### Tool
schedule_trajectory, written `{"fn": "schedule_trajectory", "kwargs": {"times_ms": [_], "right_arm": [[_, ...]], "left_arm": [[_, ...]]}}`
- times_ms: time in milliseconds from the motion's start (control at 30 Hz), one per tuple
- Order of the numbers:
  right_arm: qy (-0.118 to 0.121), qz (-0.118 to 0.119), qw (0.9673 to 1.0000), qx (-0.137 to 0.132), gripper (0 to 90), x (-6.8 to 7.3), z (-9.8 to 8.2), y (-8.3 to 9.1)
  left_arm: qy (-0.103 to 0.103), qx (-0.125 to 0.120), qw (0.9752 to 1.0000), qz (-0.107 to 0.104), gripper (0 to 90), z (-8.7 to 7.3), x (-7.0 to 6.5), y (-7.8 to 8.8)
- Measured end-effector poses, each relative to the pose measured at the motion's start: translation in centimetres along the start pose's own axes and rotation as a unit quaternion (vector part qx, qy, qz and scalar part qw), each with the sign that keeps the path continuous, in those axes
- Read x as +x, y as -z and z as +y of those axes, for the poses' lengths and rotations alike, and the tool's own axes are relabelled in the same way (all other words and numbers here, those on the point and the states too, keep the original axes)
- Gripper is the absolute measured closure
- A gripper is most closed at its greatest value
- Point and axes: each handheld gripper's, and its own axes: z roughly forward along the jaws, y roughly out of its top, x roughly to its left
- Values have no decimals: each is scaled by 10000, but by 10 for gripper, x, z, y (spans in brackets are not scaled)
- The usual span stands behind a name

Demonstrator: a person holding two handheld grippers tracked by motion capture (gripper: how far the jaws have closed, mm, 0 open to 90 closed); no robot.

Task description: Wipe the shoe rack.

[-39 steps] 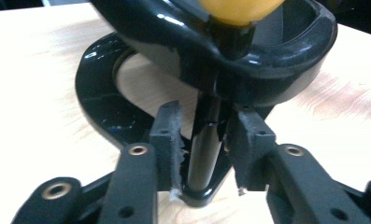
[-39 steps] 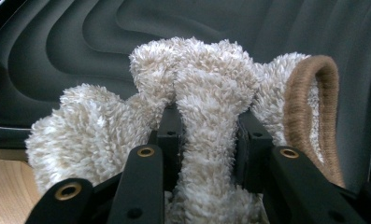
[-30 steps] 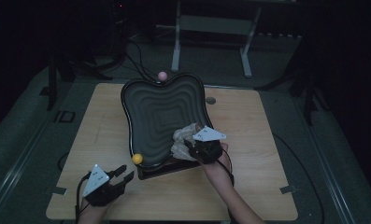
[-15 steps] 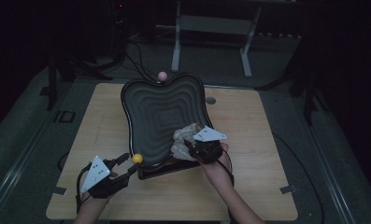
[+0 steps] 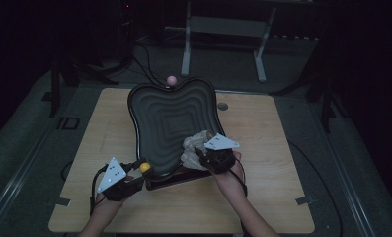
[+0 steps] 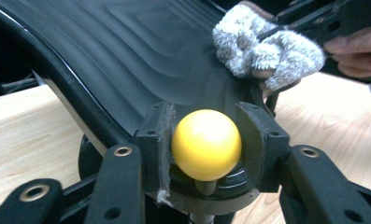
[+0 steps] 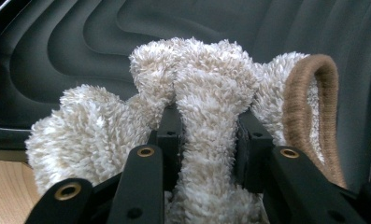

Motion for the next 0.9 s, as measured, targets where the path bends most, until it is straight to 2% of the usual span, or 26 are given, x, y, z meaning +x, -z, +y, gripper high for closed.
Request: {"fn": "schedule_trajectory", "kwargs": {"times_ms": [333,400,533,667,767,833,900], "right_arm": [[-18,75,10000,13,681,-5,1,-2],[-63,140,9999,35,680,-10,3,-5],[-60,144,9999,26,680,-15,5,-9],[-43,139,9999,-23,680,-15,5,-10],[-130,241,9996,-97,681,-15,4,-8],[-81,328,9994,-81,682,-14,8,-4],[-16,383,9990,-217,683,-10,14,6]], "left_arm": [[37,-34,10000,56,594,0,-2,-4],[42,-21,9999,90,595,1,-1,-6],[110,-51,9999,111,596,1,1,-9],[86,-24,9998,154,597,1,0,-9],[103,-42,9998,164,597,1,-1,-9],[108,-32,9998,166,597,1,-1,-9],[85,-26,9998,164,598,1,-1,-9]]}}
